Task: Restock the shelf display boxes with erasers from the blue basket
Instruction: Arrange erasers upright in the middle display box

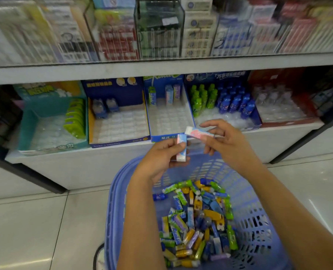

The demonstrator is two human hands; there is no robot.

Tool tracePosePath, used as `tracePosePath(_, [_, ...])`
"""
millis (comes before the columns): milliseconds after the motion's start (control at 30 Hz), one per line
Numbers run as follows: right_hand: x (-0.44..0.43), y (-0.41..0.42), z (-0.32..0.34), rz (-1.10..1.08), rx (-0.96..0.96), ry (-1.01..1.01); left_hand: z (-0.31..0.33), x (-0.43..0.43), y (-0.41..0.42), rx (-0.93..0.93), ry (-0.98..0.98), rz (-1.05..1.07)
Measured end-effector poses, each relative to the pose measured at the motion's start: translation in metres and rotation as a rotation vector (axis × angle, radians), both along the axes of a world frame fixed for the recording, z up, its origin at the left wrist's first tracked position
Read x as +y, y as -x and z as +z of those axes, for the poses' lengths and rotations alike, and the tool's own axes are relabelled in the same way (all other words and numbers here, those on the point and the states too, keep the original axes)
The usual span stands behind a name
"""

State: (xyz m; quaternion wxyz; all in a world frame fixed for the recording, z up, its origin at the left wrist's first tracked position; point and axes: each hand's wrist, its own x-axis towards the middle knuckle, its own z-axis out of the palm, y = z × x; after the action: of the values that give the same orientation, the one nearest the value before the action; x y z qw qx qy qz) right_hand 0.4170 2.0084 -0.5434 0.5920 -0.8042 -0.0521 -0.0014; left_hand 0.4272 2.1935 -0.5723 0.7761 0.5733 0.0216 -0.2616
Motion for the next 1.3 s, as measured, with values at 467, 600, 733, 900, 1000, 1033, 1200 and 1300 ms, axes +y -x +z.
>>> tracePosePath(467, [0.041, -0.131, 0.036, -0.006, -0.235, 0.668, -0.002, 0.001, -0.017, -0.252, -0.261, 0.54])
tracePosePath(600, [0.053, -0.156, 0.025, 0.065, -0.252, 0.702, -0.009, -0.002, -0.019, -0.196, -0.232, 0.623])
tracePosePath(733, [0.052, -0.17, 0.016, 0.094, -0.208, 0.674, -0.012, 0.0, -0.023, -0.184, -0.211, 0.621])
tracePosePath(900, [0.048, -0.175, 0.018, 0.126, -0.157, 0.67, -0.011, 0.0, -0.025, -0.173, -0.204, 0.604])
tracePosePath(1000, [0.049, -0.171, 0.02, 0.134, -0.164, 0.67, -0.011, 0.001, -0.025, -0.176, -0.218, 0.591])
tracePosePath(1033, [0.051, -0.17, 0.02, 0.123, -0.166, 0.687, -0.01, 0.001, -0.025, -0.177, -0.226, 0.588])
tracePosePath(1200, [0.055, -0.166, 0.019, 0.115, -0.294, 0.981, -0.006, 0.002, -0.023, -0.17, -0.237, 0.573])
tracePosePath(1300, [0.053, -0.159, 0.021, 0.13, -0.329, 1.085, -0.001, 0.002, -0.02, -0.209, -0.264, 0.565])
